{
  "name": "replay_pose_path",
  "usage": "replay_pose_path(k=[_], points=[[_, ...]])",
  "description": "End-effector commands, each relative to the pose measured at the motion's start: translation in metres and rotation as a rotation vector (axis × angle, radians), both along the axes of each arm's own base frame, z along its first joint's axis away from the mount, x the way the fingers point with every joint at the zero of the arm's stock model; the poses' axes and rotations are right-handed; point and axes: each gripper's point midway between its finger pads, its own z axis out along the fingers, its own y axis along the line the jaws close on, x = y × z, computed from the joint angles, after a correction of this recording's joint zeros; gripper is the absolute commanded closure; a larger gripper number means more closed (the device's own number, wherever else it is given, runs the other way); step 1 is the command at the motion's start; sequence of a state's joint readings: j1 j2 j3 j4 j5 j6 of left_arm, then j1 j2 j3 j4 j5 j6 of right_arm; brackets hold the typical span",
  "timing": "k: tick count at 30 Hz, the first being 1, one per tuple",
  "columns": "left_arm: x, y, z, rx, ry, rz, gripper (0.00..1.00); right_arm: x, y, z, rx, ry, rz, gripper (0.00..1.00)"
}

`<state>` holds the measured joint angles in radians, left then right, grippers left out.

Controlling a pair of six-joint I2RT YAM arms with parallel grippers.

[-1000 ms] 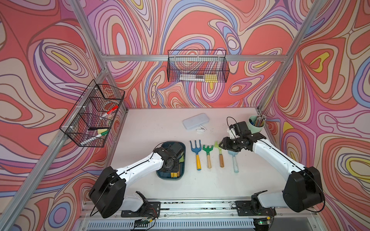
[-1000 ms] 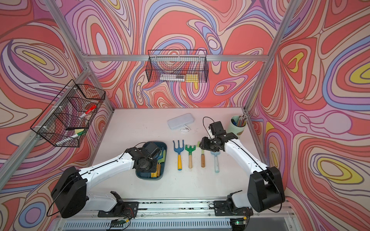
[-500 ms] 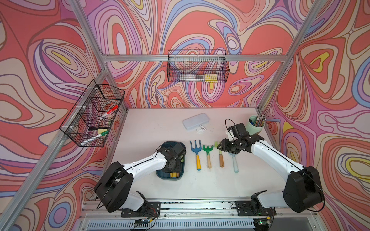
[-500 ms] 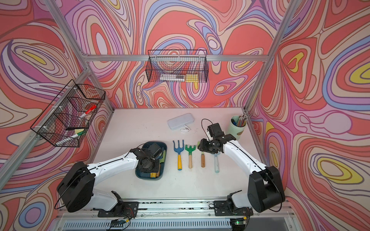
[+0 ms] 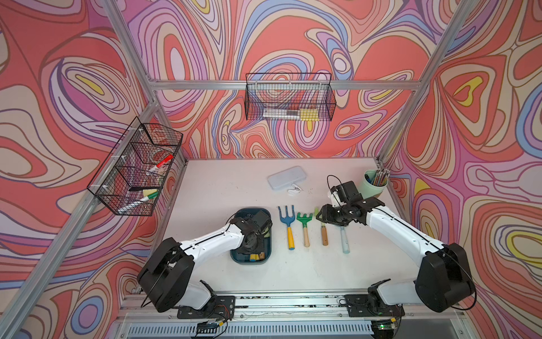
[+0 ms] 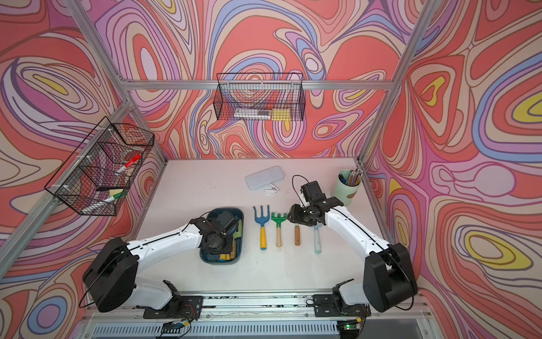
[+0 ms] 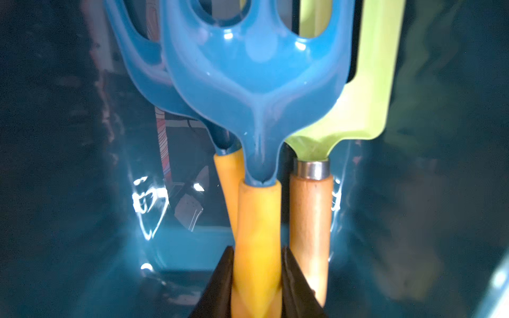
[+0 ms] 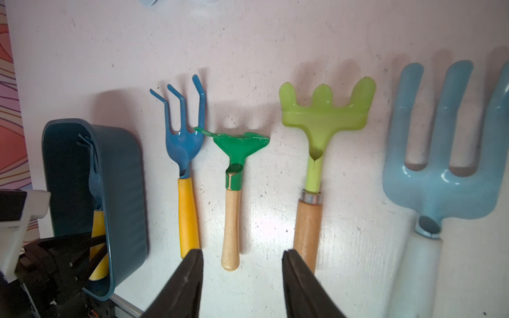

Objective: Take the hand rake out of the storage box
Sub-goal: Pick up the rake from the storage box.

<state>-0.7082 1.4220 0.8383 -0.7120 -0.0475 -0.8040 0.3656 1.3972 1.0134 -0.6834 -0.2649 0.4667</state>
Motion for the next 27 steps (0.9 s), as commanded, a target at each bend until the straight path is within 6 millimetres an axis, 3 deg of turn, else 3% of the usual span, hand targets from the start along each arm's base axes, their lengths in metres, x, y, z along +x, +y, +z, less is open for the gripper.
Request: replay_pose_path(k=[1,5,9,14,19,27], points=[[0.006,0.007,0.04,0.007,-0.081,0.0,0.82,0.003,0.04,0.024,0.091,-0.067,0.064,0.52],[0.011,0.006,0.075,-0.051,-0.154,-0.007,0.82,-0.004,0.102,0.055,0.261,-0.161,0.121,0.5],[0.015,-0.013,0.108,-0.221,-0.232,-0.047,0.81,-0.018,0.161,0.085,0.439,-0.257,0.161,0.5],[0.022,-0.033,0.14,-0.383,-0.318,-0.089,0.8,-0.03,0.211,0.101,0.529,-0.314,0.21,0.49],[0.022,-0.043,0.153,-0.441,-0.343,-0.126,0.8,-0.031,0.235,0.097,0.554,-0.312,0.223,0.5],[0.016,-0.048,0.16,-0.507,-0.361,-0.147,0.79,-0.023,0.242,0.093,0.562,-0.295,0.193,0.52]])
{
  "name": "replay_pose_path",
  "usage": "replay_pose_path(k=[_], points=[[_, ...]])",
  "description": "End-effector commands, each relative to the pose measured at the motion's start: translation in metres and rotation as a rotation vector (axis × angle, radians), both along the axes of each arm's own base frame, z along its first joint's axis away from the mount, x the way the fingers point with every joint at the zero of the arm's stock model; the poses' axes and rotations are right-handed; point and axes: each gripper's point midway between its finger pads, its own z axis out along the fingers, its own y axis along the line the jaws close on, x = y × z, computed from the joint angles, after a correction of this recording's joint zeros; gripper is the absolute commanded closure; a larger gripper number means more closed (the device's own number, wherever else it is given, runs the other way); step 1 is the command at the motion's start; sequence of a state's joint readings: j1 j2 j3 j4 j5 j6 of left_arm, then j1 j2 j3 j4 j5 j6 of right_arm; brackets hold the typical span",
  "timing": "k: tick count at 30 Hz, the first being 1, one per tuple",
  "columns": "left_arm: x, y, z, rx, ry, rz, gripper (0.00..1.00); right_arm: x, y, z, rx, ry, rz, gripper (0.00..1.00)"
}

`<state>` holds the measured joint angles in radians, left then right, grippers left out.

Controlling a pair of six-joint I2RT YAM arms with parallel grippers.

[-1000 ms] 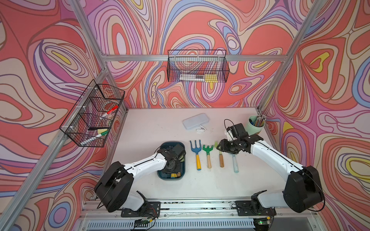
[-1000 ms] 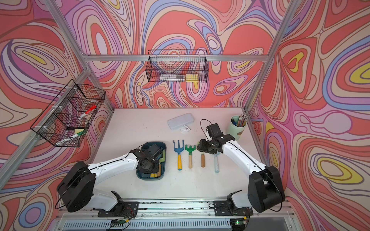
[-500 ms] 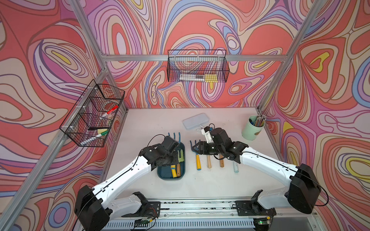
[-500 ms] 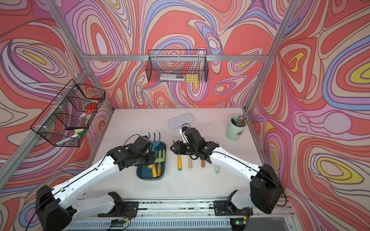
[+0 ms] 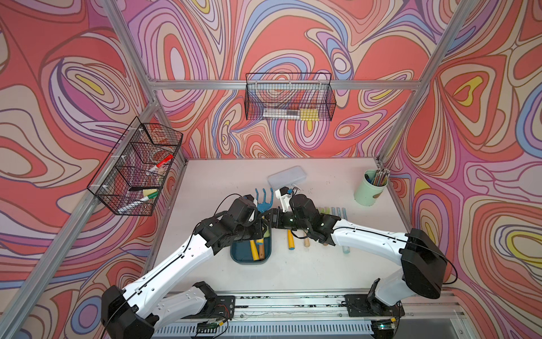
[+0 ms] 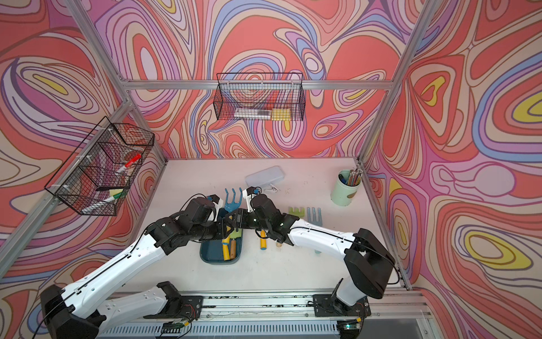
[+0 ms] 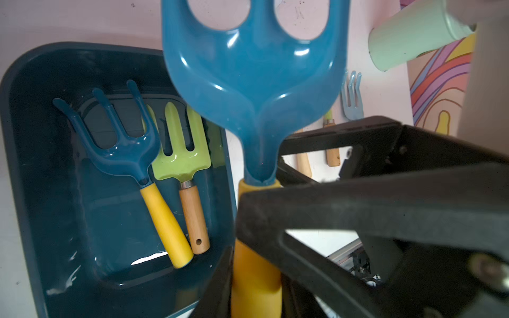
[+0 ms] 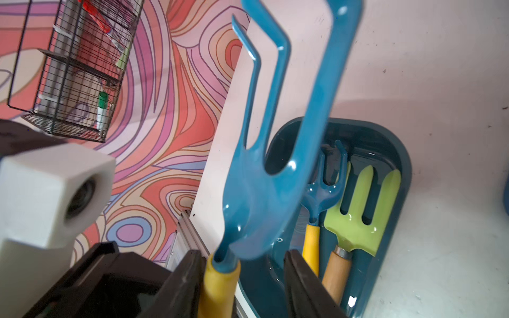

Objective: Take the hand rake out of the storage box
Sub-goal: Pick up the rake from the storage box, then place the rake at the center of the board.

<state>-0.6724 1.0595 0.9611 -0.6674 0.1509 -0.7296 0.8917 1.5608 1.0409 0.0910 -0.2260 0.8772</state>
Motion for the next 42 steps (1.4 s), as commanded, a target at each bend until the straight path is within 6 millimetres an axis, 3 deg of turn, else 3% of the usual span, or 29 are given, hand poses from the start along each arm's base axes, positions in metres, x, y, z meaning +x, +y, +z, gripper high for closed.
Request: replay_pose_path(k=[1,8,11,14,17,20,22,25,28,29,31,33,42], points=[[0.002,-0.005,0.014,-0.055,-0.051,-0.023,0.79,0.006,0.01,0.01,0.035,-0.006,-0.009,0.54],[0.004,-0.001,0.012,-0.047,-0.058,0.001,0.76,0.003,0.013,0.002,0.054,0.046,-0.006,0.82],[0.005,0.0,0.007,-0.033,-0.052,0.009,0.55,0.005,0.008,0.003,0.027,0.042,-0.019,0.83],[0.005,0.004,0.002,-0.004,-0.047,0.014,0.42,0.014,-0.01,0.007,-0.015,0.04,-0.046,0.84],[0.005,0.011,-0.004,0.039,-0.043,0.027,0.32,0.036,-0.058,0.004,-0.077,0.056,-0.121,0.84],[0.005,0.022,-0.01,0.082,-0.04,0.042,0.3,0.06,-0.136,0.0,-0.167,0.076,-0.228,0.86],[0.004,0.029,-0.014,0.102,-0.037,0.051,0.3,0.071,-0.199,-0.001,-0.23,0.105,-0.305,0.86],[0.003,0.04,-0.022,0.119,-0.033,0.072,0.28,0.071,-0.286,-0.004,-0.352,0.14,-0.419,0.83],[0.004,0.047,-0.033,0.118,-0.01,0.098,0.27,0.062,-0.361,-0.034,-0.499,0.271,-0.501,0.85],[0.004,0.048,-0.036,0.113,0.0,0.103,0.28,0.06,-0.376,-0.045,-0.549,0.307,-0.514,0.85],[0.006,0.047,-0.04,0.106,0.021,0.104,0.27,0.054,-0.391,-0.068,-0.65,0.39,-0.496,0.85],[0.007,0.047,-0.041,0.112,0.027,0.1,0.27,0.052,-0.39,-0.081,-0.664,0.424,-0.465,0.85],[0.009,0.057,-0.04,0.135,0.011,0.113,0.28,0.039,-0.41,-0.116,-0.8,0.488,-0.421,0.85]])
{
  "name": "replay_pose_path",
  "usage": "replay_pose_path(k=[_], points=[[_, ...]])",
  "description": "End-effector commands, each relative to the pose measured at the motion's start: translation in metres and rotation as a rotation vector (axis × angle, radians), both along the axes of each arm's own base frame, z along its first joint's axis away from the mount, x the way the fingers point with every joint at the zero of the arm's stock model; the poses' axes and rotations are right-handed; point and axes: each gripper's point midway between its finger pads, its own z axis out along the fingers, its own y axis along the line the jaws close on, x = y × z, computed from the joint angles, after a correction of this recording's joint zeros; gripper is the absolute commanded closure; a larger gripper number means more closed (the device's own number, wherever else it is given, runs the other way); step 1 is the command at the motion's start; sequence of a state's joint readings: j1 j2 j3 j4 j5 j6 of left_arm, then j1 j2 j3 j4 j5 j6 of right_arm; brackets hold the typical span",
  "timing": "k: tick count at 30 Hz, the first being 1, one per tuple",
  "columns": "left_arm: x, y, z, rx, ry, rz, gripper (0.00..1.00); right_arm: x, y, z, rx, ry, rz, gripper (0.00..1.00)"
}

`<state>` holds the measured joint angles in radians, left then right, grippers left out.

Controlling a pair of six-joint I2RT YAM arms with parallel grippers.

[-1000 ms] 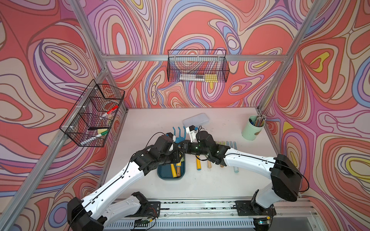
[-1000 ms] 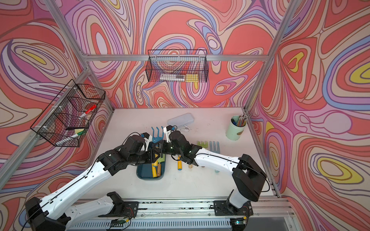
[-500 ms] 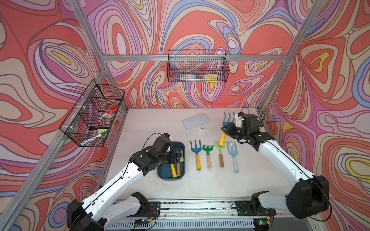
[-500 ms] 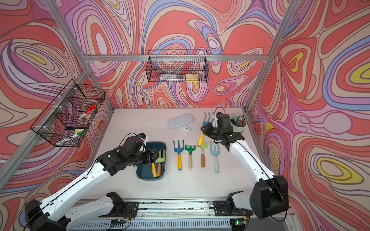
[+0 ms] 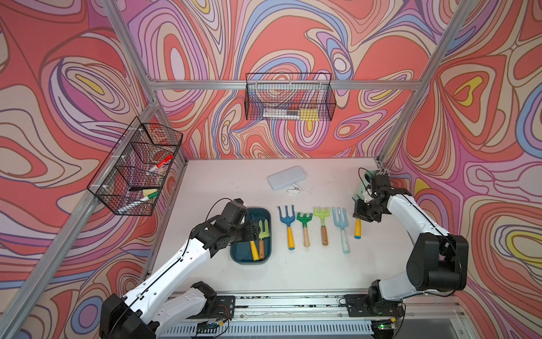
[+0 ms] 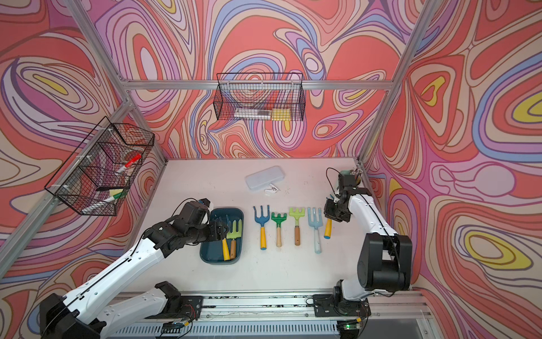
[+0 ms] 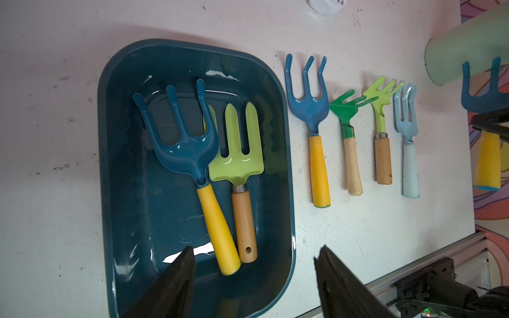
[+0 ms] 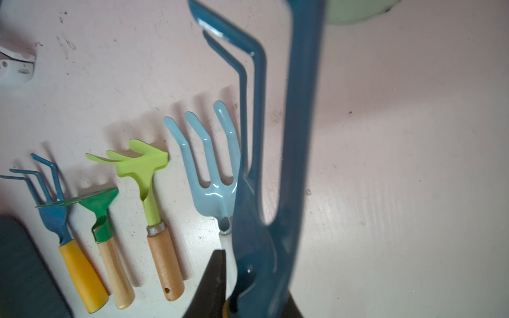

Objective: Take the hand rake out of the storage box
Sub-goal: Place the rake at the center of the board.

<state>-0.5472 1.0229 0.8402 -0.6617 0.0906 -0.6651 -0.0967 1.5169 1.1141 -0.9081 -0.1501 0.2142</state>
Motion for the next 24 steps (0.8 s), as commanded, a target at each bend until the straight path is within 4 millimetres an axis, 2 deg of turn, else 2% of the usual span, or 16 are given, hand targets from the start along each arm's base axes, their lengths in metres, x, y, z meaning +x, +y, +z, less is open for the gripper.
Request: replay_pose_path(k=[1,15,24], points=[[-0.002,0.008,-0.001,0.018,0.006,0.003,0.28,-0.009,-0.007,-0.011,-0.049,0.04,0.051,0.85],[0.0,0.011,0.006,0.023,-0.002,-0.001,0.29,-0.009,-0.005,-0.043,-0.025,0.099,0.041,0.84],[-0.002,0.019,0.005,0.014,-0.007,0.015,0.28,-0.015,-0.011,-0.044,-0.066,0.15,0.065,0.81]])
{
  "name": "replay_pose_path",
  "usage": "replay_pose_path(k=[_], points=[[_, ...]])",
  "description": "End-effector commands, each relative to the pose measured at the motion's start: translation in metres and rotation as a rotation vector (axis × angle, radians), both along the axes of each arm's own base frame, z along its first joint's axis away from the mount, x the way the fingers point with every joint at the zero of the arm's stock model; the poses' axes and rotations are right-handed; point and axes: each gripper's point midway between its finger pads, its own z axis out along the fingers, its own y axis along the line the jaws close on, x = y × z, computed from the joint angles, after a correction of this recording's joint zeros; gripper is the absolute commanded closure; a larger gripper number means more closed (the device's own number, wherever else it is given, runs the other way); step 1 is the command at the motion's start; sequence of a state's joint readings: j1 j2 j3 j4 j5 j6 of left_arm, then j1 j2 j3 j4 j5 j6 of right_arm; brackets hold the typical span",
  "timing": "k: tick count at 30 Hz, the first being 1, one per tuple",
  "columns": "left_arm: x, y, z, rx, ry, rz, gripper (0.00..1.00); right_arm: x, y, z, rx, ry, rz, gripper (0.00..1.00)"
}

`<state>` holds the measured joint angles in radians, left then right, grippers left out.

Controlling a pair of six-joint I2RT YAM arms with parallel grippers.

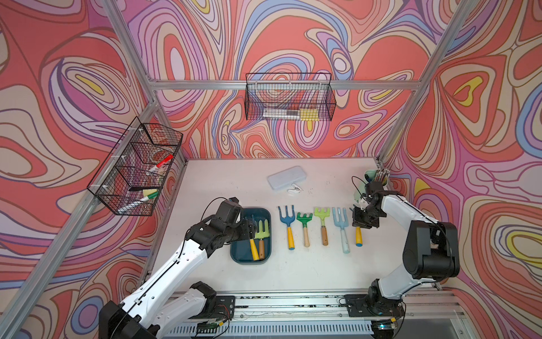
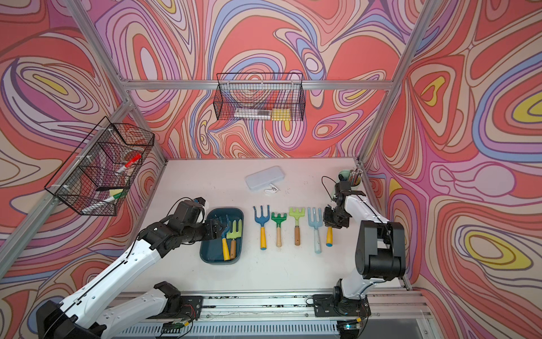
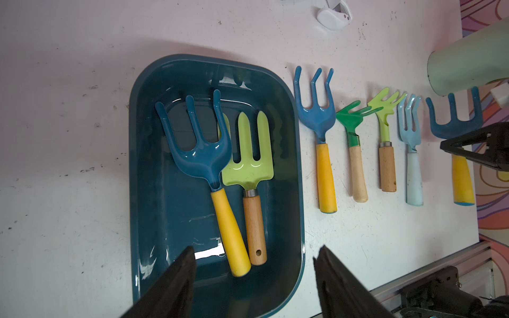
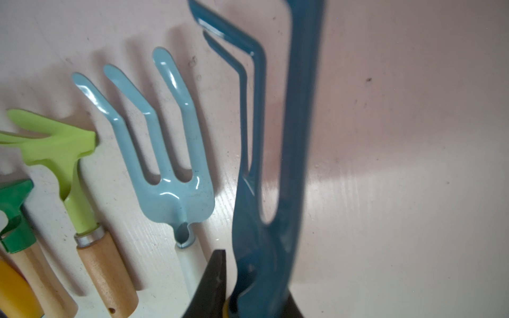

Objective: Take the hand rake out of the storage box
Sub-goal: Place the rake at the center of the board.

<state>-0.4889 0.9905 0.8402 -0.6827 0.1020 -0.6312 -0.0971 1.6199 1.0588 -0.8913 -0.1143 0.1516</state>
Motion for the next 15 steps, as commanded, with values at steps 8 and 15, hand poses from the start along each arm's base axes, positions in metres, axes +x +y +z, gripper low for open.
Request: replay_pose_path(k=[8,15], points=[[-0.002,0.001,0.003,0.001,0.005,-0.029,0.29,0.0,-0.007,-0.003,-0.03,0.035,0.014,0.78],[0.001,0.002,0.008,0.007,-0.014,-0.043,0.29,-0.004,-0.011,-0.013,-0.053,0.087,0.006,0.76]])
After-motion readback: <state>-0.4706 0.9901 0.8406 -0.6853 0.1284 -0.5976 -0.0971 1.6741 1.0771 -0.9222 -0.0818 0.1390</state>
